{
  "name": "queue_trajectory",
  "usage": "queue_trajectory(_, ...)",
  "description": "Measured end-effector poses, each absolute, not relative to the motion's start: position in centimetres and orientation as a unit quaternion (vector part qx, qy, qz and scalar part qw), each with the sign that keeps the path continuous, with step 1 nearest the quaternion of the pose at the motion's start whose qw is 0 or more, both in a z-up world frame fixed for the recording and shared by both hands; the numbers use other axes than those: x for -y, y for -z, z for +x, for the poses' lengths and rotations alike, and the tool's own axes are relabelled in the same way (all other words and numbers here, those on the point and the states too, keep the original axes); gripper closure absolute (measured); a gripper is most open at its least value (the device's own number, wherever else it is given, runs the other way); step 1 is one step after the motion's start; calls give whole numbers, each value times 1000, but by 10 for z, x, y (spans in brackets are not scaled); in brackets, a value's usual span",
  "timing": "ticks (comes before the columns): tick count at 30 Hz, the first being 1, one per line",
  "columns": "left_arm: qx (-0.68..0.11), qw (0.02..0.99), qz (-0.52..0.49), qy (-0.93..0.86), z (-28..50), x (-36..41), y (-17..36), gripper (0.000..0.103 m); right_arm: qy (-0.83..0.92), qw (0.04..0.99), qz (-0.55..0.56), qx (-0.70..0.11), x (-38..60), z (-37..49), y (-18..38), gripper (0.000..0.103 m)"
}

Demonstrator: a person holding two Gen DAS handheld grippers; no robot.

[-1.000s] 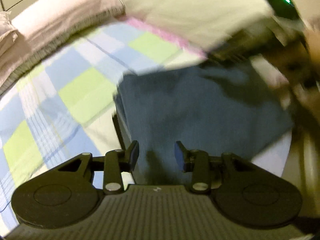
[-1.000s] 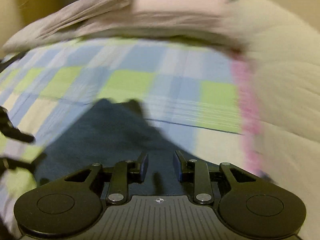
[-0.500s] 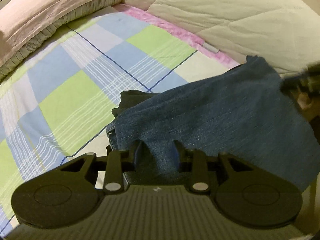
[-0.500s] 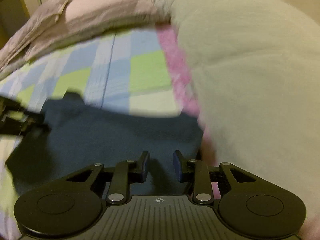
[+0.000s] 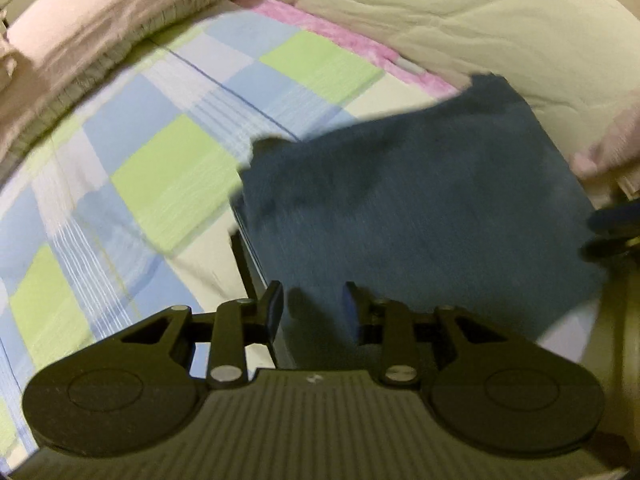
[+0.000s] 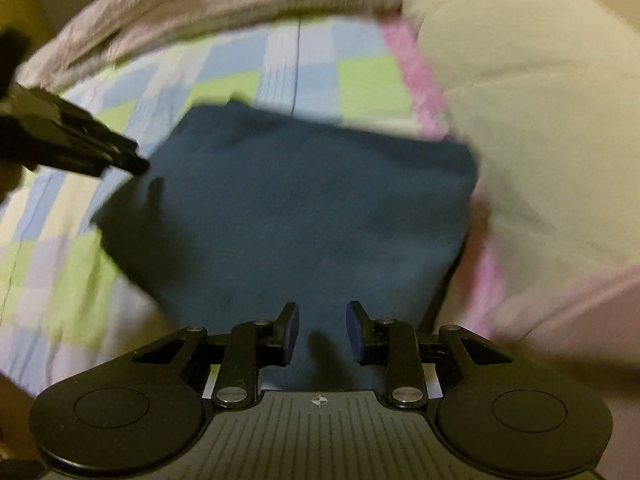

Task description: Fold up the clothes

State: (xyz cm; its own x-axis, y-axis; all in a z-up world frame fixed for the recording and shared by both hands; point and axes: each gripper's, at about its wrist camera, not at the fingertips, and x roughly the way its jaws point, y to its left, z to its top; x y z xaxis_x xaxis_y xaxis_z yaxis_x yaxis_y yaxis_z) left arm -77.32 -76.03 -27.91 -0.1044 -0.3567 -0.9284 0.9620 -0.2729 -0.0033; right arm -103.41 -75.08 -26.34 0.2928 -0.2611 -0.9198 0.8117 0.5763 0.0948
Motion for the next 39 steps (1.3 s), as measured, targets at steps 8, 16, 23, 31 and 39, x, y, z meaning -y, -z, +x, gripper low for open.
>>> queue_trajectory(8, -328, 508, 441, 663, -773, 738, 279, 76, 370, 734, 288, -492, 742, -1020, 268, 73)
queue_trajectory(16, -306, 487, 462, 674, -783, 702, 294, 66, 385, 723, 317, -479, 722, -1024, 279, 73)
queue_trajectory(23, -331, 519, 430, 661, -769, 685, 270, 68, 415, 719, 322, -455, 702, -1031, 257, 71)
queue_trajectory(31, -363, 550, 395, 640, -771, 632, 250, 28, 431, 707, 349, -440, 653, -1038, 252, 18)
queue_trajectory(39, -366, 539, 360, 667, -781, 578, 234, 5, 510, 682, 367, -374, 586, -1047, 225, 18)
